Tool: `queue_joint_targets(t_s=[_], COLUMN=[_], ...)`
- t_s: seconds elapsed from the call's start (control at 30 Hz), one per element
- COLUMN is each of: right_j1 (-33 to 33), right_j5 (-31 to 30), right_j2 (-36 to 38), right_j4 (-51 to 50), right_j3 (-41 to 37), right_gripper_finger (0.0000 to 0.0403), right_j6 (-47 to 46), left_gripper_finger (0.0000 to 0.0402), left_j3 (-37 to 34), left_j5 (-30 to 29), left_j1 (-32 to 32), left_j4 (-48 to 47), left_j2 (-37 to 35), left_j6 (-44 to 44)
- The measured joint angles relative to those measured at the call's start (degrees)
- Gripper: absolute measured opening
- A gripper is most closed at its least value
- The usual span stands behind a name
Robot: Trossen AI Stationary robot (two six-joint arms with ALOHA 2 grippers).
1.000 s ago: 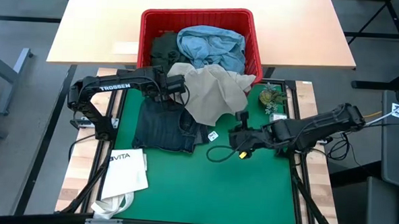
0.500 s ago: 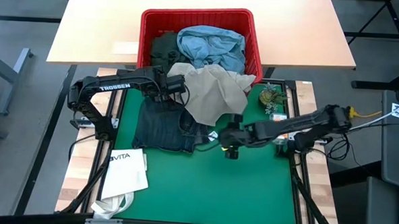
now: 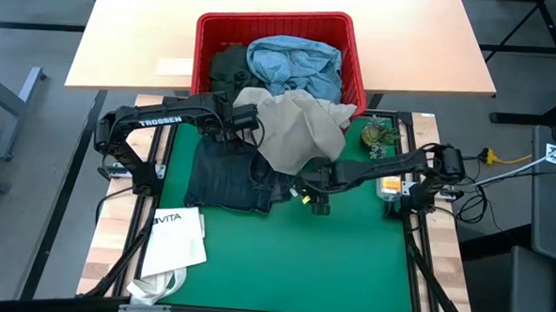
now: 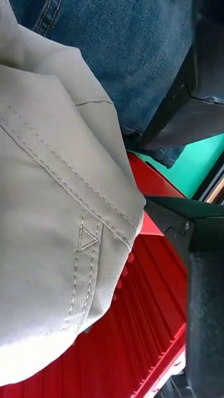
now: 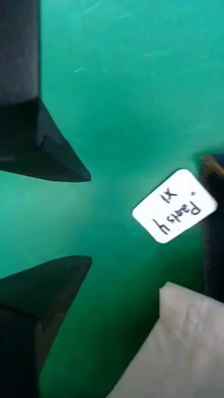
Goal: Fold Laundry from Bin
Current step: Fold the brown shorts
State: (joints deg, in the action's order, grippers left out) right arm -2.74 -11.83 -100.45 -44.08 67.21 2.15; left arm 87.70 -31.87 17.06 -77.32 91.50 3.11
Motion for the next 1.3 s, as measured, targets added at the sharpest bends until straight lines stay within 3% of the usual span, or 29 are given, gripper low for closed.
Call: queue_joint_targets(t_s=[0.13, 0.3, 0.4, 0.63, 1.3], right_j1=[0.2, 2.9, 5.2, 7.4, 7.3], right_j5=[0.6, 3.8, 3.6, -0.6, 1.9], right_j2=[4.1, 6.4, 6.0, 5.6, 5.7], right_j4=[8.9, 34.3, 43.4, 50.6, 64.5], right_j3=[-7.2, -19.4, -24.3, -28.3, -28.3], right_gripper_finger=[0.0192, 0.0181, 0.0179, 0.0179, 0.0176], right_j6=[0.5, -2.8, -5.9, -8.2, -6.3], left_gripper_finger=[0.0128, 0.0128, 0.0128, 0.0128, 0.0128], left_j3=[0.0, 0.0, 0.0, 0.0, 0.1], left_j5=[0.0, 0.0, 0.0, 0.0, 0.0], left_j1=[0.0, 0.0, 0.0, 0.0, 0.0], left_j4=[0.0, 0.0, 0.0, 0.2, 0.4], left_j2=[0.0, 0.0, 0.0, 0.0, 0.0], left_j6=[0.0, 0.0, 0.0, 0.0, 0.0])
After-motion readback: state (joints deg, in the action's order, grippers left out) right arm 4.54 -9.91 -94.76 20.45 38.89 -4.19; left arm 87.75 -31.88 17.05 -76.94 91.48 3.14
